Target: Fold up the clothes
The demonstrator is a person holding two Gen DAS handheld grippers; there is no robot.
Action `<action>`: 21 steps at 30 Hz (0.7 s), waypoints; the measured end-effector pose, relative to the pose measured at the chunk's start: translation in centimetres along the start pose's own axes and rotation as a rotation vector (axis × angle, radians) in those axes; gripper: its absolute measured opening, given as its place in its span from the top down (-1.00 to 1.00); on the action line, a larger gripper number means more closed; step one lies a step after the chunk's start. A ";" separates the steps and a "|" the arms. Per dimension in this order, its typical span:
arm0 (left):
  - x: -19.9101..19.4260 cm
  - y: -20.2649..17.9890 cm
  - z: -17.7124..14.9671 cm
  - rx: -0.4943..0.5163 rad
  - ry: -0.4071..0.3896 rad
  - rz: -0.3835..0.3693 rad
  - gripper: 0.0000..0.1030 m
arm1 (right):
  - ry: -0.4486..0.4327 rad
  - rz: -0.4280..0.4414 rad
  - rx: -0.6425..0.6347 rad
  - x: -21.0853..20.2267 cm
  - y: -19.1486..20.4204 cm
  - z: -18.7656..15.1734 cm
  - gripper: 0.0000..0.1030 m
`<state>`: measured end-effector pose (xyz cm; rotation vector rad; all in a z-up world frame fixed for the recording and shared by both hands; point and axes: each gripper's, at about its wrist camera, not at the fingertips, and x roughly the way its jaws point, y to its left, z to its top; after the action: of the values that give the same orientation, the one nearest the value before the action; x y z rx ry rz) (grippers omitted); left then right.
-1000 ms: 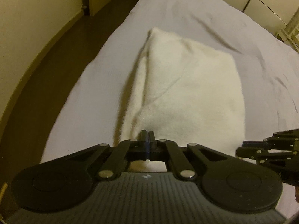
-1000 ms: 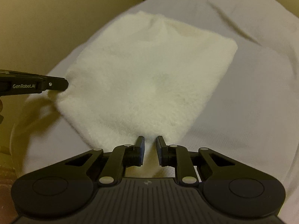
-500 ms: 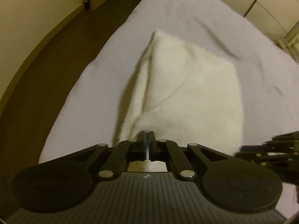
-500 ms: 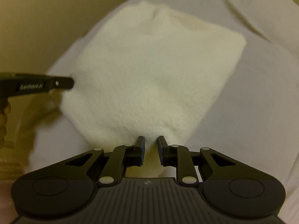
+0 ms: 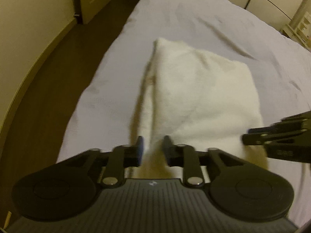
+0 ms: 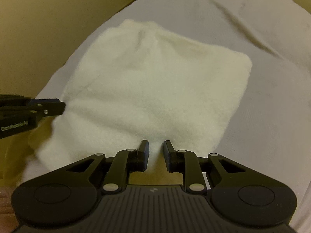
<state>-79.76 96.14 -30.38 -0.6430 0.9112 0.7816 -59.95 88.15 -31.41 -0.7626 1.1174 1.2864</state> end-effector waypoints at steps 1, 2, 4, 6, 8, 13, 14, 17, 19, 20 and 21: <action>0.0 0.4 0.3 -0.018 0.008 -0.012 0.49 | 0.003 0.004 -0.004 -0.3 0.0 0.2 0.54; -0.3 0.5 0.6 -0.022 0.006 -0.017 0.57 | 0.005 0.009 -0.004 -0.7 0.0 0.4 0.54; -1.3 -0.2 1.2 0.018 -0.016 0.012 0.92 | -0.010 0.030 0.025 -1.6 -0.6 0.6 0.55; -2.3 -0.8 1.8 0.038 -0.037 -0.013 0.91 | -0.041 0.029 0.062 -2.6 -1.5 0.8 0.55; -3.2 -1.5 2.4 0.048 -0.062 -0.048 0.91 | -0.071 0.026 0.098 -3.5 -2.5 1.1 0.54; -2.3 -3.2 3.6 0.096 -0.080 -0.088 0.91 | -0.119 -0.027 0.181 -2.9 -5.1 2.0 0.53; -1.2 -3.3 3.8 0.097 -0.066 -0.081 0.91 | -0.126 -0.037 0.196 -2.7 -5.6 2.2 0.53; 2.2 -2.6 3.8 0.073 -0.026 -0.063 0.90 | -0.076 -0.039 0.208 -0.2 -6.4 2.6 0.49; 2.7 -2.2 3.9 0.055 -0.015 -0.058 0.93 | -0.068 -0.028 0.217 0.2 -6.5 2.6 0.48; 2.5 -2.0 4.0 0.047 -0.015 -0.058 0.95 | -0.071 -0.022 0.217 -0.2 -6.5 2.7 0.48; 2.2 -1.8 4.1 0.039 -0.014 -0.057 0.95 | -0.076 -0.015 0.217 -0.6 -6.5 2.8 0.48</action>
<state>-75.61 98.94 -30.06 -0.6257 0.8892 0.7146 -52.93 89.43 -30.85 -0.5550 1.1656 1.1497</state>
